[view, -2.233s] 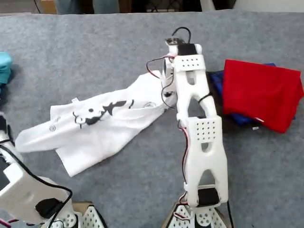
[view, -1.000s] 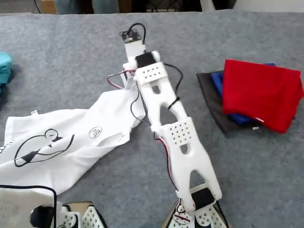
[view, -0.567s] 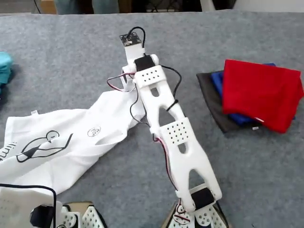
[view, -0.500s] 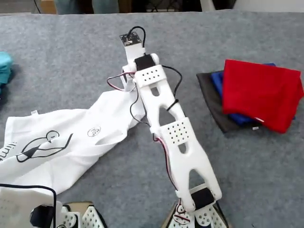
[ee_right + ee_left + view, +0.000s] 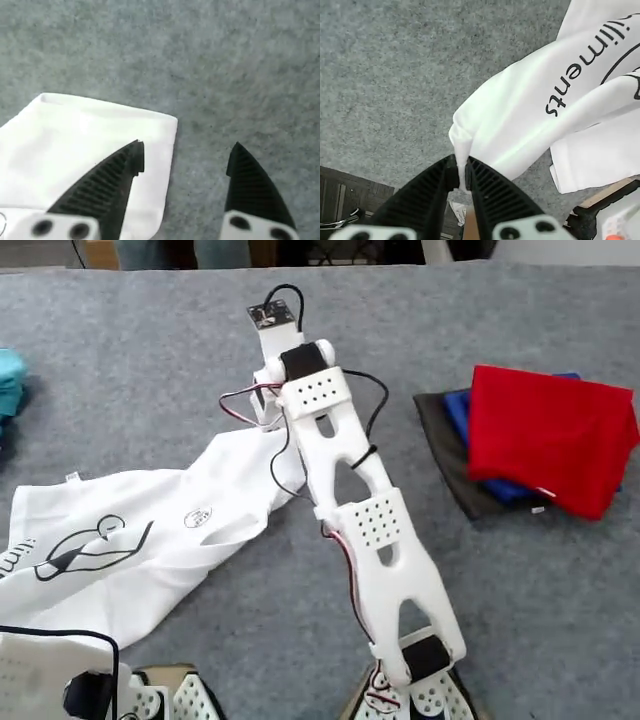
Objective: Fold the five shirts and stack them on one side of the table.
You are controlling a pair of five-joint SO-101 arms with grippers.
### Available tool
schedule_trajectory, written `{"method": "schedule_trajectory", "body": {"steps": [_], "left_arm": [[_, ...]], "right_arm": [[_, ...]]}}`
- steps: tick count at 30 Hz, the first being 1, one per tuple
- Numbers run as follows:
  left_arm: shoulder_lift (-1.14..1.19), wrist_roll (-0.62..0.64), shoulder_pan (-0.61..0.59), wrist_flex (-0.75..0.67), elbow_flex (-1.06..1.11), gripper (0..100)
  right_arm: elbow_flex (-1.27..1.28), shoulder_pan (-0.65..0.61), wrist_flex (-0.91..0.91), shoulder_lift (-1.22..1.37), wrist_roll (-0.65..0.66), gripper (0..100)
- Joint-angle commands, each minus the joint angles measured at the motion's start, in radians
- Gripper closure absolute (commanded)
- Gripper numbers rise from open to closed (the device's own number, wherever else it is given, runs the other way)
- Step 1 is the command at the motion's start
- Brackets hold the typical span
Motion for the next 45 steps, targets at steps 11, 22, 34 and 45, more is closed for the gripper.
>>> {"method": "schedule_trajectory", "body": {"steps": [11, 22, 34, 45], "left_arm": [[-0.014, 0.012, 0.008, 0.003, -0.010, 97], [-0.012, 0.012, 0.004, 0.003, -0.007, 97], [-0.012, 0.012, 0.010, 0.003, -0.002, 97], [-0.012, 0.012, 0.008, 0.003, -0.002, 97]], "right_arm": [[-0.031, -0.044, -0.018, 0.073, -0.002, 72.3], [-0.077, -0.046, -0.044, 0.068, -0.002, 72.3], [-0.222, -0.048, 0.006, 0.081, 0.000, 72.3], [-0.196, -0.044, -0.097, 0.200, -0.002, 72.3]]}}
